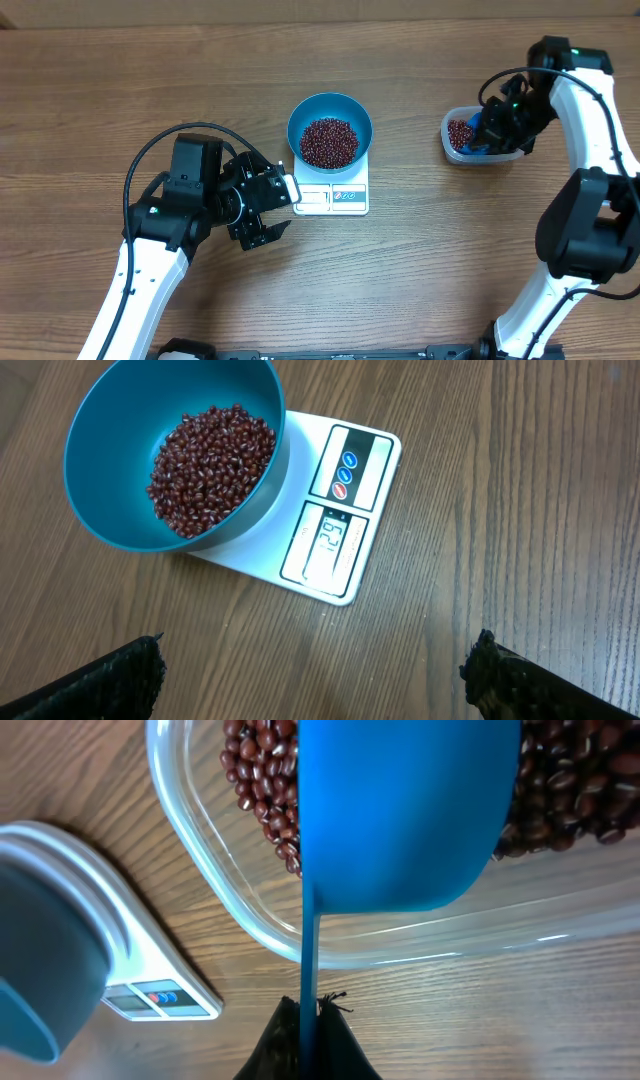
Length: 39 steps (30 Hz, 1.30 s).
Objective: Scoop item into bowl and weigh 150g on scale
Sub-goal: 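Lower the scoop with the right gripper into the bean tub, then scoop red beans and lift the scoop with the right gripper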
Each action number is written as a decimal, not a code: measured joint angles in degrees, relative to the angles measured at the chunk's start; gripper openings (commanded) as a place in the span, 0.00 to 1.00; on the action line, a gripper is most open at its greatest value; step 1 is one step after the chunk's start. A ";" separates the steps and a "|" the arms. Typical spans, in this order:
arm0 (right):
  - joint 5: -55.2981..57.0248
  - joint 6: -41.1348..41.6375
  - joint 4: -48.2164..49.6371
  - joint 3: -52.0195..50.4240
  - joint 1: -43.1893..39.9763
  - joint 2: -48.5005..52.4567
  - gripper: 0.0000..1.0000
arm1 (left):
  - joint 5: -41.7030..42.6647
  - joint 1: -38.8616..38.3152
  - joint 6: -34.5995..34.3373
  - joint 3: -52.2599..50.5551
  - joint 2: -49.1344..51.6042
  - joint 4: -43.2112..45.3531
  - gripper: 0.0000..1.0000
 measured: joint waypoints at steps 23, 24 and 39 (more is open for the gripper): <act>-14.38 -19.15 -7.96 0.00 -10.62 0.00 0.04 | 0.00 0.00 0.02 0.00 0.00 0.00 1.00; -14.86 -19.63 -8.13 0.00 -10.69 0.00 0.04 | 0.00 0.00 0.02 0.00 0.00 0.00 0.99; -18.73 -25.29 -11.63 0.04 -10.80 0.00 0.04 | 0.00 0.00 0.00 0.00 0.00 0.00 1.00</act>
